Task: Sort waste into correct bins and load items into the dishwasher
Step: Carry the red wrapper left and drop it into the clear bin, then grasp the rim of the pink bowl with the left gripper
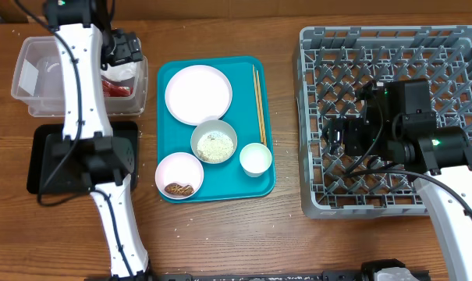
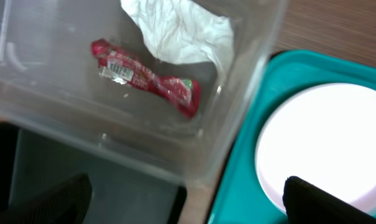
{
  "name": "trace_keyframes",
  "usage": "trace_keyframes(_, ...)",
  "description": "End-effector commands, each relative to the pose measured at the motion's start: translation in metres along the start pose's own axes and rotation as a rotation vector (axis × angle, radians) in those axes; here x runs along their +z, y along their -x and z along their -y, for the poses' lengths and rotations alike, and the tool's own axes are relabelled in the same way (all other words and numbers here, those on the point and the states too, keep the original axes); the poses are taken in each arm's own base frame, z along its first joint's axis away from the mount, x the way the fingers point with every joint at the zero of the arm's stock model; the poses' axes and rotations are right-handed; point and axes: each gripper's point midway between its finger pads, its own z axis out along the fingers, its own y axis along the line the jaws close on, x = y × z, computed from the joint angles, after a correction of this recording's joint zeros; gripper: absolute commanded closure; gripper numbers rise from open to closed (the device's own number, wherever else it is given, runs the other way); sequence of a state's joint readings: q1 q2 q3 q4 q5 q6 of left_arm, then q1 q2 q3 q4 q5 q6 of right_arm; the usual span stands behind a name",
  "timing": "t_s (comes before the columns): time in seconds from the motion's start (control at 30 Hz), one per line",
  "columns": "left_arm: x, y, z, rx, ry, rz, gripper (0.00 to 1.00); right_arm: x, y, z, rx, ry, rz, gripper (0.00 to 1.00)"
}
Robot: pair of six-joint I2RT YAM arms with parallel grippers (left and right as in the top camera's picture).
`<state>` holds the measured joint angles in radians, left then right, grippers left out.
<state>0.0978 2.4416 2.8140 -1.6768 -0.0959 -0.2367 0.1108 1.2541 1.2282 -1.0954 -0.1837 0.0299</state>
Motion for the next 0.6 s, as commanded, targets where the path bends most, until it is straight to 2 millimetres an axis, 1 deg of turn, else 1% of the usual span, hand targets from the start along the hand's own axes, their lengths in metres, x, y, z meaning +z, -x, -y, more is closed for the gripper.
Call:
trace_keyframes(0.0,-0.113,-0.006,0.018,0.046,-0.175,0.2,0.01,-0.005,0.007,-0.002,-0.002,0.01,0.024,0.0)
trace_keyframes(0.03,-0.143,-0.016,0.029,0.081,-0.24,0.24,0.04,-0.005,0.006,-0.002,-0.001,0.009,0.021,0.0)
trace_keyframes(0.07,-0.156,-0.024,0.031,0.088,-0.259,0.25,0.04,-0.005,0.004,-0.002,0.0,0.009,0.013,0.0)
trace_keyframes(0.1,-0.173,-0.041,0.032,0.104,-0.267,0.252,0.04,-0.005,0.003,-0.002,0.001,0.008,0.01,0.0)
trace_keyframes(0.13,-0.181,-0.054,0.031,0.107,-0.265,0.244,0.03,-0.005,0.003,-0.002,0.002,0.008,0.008,0.0)
trace_keyframes(0.17,-0.186,-0.072,0.029,0.1,-0.255,0.222,0.03,-0.005,0.003,-0.002,0.001,0.008,0.009,0.0)
trace_keyframes(0.2,-0.187,-0.079,0.028,0.102,-0.252,0.211,0.03,-0.005,0.004,-0.002,0.001,0.008,0.011,0.0)
trace_keyframes(0.23,-0.187,-0.1,0.027,0.113,-0.248,0.171,0.03,-0.005,0.004,-0.002,0.001,0.009,0.012,0.0)
trace_keyframes(0.27,-0.184,-0.112,0.027,0.121,-0.245,0.143,0.03,-0.005,0.004,-0.002,0.0,0.009,0.014,0.0)
trace_keyframes(0.3,-0.178,-0.131,0.029,0.143,-0.238,0.095,0.03,-0.005,0.005,-0.002,0.0,0.009,0.015,0.0)
trace_keyframes(0.37,-0.165,-0.156,0.031,0.164,-0.225,0.022,0.04,-0.005,0.005,-0.002,0.0,0.009,0.015,0.0)
trace_keyframes(0.43,-0.145,-0.187,0.038,0.2,-0.208,-0.071,0.06,-0.005,0.006,-0.002,-0.001,0.01,0.018,0.0)
trace_keyframes(0.53,-0.119,-0.219,0.048,0.277,-0.186,-0.151,0.07,-0.005,0.009,-0.002,-0.004,0.011,0.034,0.0)
trace_keyframes(0.57,-0.109,-0.232,0.051,0.297,-0.174,-0.179,0.09,-0.005,0.01,-0.003,-0.005,0.011,0.037,0.0)
